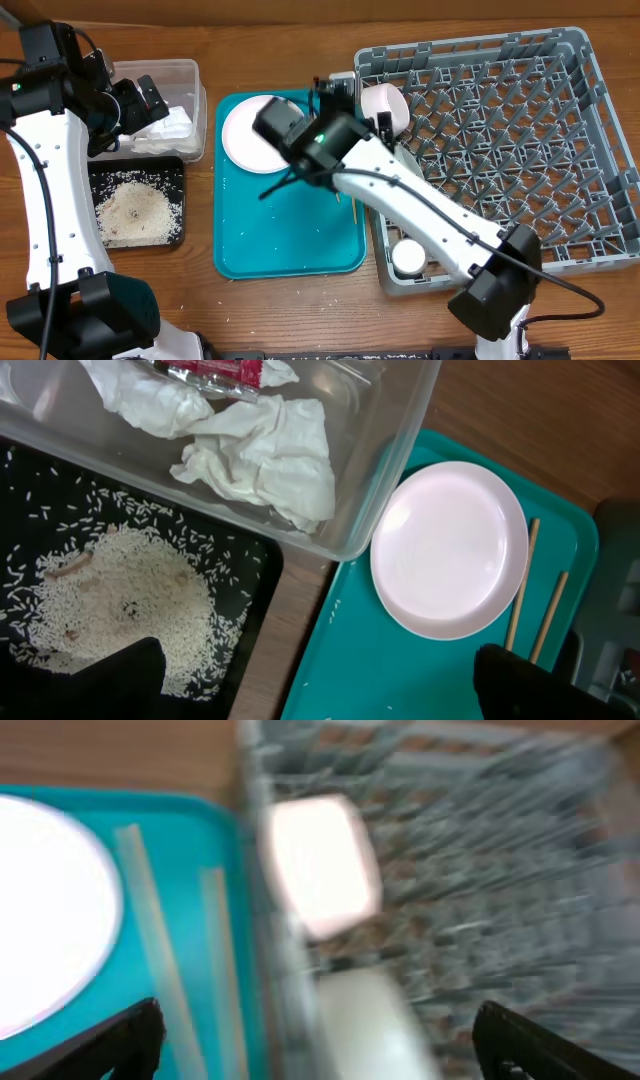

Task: Sort waste into correct bins and load items into the dishwasher
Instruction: 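Grasp the white plate rim with the right gripper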

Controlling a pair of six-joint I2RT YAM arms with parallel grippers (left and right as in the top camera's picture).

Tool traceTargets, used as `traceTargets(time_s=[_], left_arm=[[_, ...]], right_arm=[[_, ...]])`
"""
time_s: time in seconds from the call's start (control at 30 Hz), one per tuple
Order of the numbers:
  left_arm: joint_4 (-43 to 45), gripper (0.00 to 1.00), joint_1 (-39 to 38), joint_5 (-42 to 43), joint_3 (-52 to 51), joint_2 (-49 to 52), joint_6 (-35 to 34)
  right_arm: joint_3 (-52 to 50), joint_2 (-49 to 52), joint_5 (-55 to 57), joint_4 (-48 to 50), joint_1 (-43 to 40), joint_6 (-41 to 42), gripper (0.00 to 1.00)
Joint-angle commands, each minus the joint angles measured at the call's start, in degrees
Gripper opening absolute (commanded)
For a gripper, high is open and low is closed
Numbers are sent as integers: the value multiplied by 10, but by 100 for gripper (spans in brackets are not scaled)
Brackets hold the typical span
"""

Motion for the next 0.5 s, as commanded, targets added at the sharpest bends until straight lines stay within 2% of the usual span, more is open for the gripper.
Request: traceTargets(time_s=[0.0, 0.07, 0.13, 0.2, 0.23, 0.33, 0.47], left_arm=[[0, 100, 0, -6, 13, -8, 7], [0, 100, 0, -6, 13, -8, 7], [0, 100, 0, -6, 13, -8, 7], [0, 100, 0, -6, 13, -8, 7], [0, 100, 0, -6, 13, -8, 7], [0, 100, 0, -6, 13, -8, 7], [0, 100, 0, -6, 13, -8, 7]], right_arm=[[-10, 6, -266, 111, -42, -26, 100], [-27, 19, -340, 182, -66, -26, 100], [-32, 35, -384, 221, -79, -26, 95], [-32, 55, -396, 241, -83, -26, 87], [-32, 72, -397, 253, -83, -23, 77], [-32, 111, -403, 270, -83, -12, 61], [-33, 165, -409, 287, -84, 9, 52]])
